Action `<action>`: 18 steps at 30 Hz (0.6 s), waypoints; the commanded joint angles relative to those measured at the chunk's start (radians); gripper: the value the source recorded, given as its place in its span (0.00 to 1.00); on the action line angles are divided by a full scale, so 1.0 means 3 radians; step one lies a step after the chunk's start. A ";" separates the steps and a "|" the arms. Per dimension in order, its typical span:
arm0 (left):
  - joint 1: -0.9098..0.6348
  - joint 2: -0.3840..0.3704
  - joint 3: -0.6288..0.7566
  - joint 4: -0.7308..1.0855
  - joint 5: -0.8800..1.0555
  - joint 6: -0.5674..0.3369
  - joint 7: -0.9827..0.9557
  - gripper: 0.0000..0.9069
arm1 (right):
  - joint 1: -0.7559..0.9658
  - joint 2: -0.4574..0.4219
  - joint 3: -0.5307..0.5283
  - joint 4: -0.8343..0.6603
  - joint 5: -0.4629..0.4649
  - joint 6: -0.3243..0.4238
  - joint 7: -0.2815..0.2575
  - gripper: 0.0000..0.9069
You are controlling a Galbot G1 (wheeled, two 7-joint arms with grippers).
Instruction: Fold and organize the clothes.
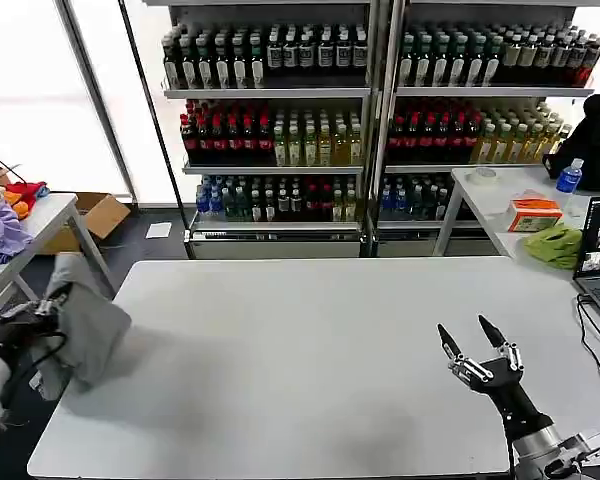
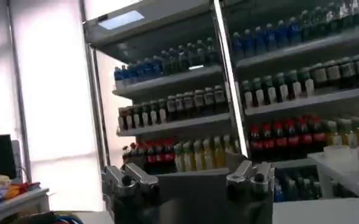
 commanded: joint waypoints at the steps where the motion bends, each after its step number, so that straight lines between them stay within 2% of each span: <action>1: -0.0863 -0.0745 0.2902 0.0284 0.1068 0.0061 -0.0483 0.00 | -0.0089 0.0091 0.0162 0.0136 0.0063 -0.0049 0.0015 1.00; 6: -0.1666 -0.1234 0.3532 0.0653 0.0616 0.0060 -0.0885 0.00 | -0.0115 0.0159 0.0119 0.0141 0.0008 -0.0118 0.0063 1.00; 8: -0.1992 -0.1464 0.3662 0.0751 0.0344 0.0062 -0.1019 0.00 | -0.0096 0.0202 0.0042 0.0133 -0.0075 -0.0164 0.0116 1.00; 10: -0.2146 -0.1613 0.3711 0.0855 0.0231 0.0088 -0.1037 0.00 | -0.0073 0.0231 -0.0077 0.0124 -0.0222 -0.0350 0.0251 1.00; 11: -0.2210 -0.1682 0.3717 0.0939 0.0219 0.0088 -0.1055 0.03 | -0.0072 0.0230 -0.0127 0.0115 -0.0260 -0.0365 0.0262 1.00; 13: -0.2283 -0.1716 0.3693 0.1035 0.0107 0.0088 -0.1067 0.18 | -0.0071 0.0183 -0.0240 0.0107 -0.0330 -0.0566 0.0370 1.00; 15: -0.2316 -0.1733 0.3634 0.1042 -0.0077 0.0089 -0.1063 0.80 | -0.0058 0.0119 -0.0349 0.0075 -0.0332 -0.0652 0.0421 1.00; 16: -0.2322 -0.1725 0.3612 0.1030 -0.0170 0.0088 -0.1059 1.00 | -0.0043 0.0084 -0.0400 0.0060 -0.0340 -0.0715 0.0443 1.00; 18: -0.2302 -0.1701 0.3539 0.0930 -0.0363 0.0083 -0.1021 1.00 | 0.0003 0.0013 -0.0522 0.0015 -0.0317 -0.0783 0.0463 1.00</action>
